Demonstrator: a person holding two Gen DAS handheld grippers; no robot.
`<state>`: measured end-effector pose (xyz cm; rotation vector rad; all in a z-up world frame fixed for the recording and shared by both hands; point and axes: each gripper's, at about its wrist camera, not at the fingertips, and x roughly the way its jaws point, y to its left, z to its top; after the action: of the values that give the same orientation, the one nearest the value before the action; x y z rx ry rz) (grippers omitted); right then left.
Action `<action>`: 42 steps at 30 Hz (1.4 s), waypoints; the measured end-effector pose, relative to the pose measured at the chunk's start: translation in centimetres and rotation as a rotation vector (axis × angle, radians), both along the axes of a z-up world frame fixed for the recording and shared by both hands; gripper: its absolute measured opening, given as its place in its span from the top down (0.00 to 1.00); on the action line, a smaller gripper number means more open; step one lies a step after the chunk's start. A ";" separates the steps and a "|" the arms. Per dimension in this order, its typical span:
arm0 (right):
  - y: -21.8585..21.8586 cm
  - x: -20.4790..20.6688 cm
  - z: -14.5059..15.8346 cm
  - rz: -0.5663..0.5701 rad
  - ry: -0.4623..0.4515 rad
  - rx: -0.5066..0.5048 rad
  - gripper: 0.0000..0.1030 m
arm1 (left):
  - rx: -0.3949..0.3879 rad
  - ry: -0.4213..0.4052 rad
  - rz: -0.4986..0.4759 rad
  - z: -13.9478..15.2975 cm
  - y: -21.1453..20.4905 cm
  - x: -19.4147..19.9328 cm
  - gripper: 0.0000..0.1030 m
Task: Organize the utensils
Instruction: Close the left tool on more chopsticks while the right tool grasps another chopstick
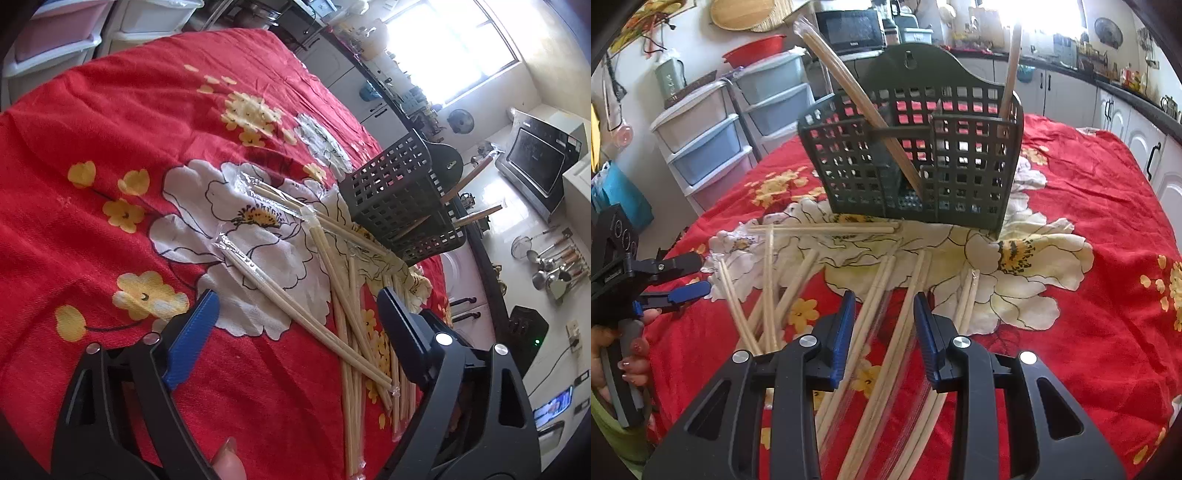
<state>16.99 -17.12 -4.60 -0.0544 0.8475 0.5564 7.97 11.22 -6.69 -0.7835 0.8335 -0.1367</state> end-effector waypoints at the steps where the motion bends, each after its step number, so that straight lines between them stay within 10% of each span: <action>1: 0.0 0.2 -0.1 0.000 0.006 -0.004 0.70 | -0.008 0.003 0.004 -0.1 0.1 0.1 0.26; 42: -1.4 8.3 -2.3 -0.052 0.271 0.047 0.87 | -0.006 0.065 0.078 -2.5 3.6 3.9 0.92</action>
<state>25.33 -18.48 -6.87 0.0876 1.0961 0.5411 11.90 14.79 -9.21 -0.8283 0.8632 -0.0440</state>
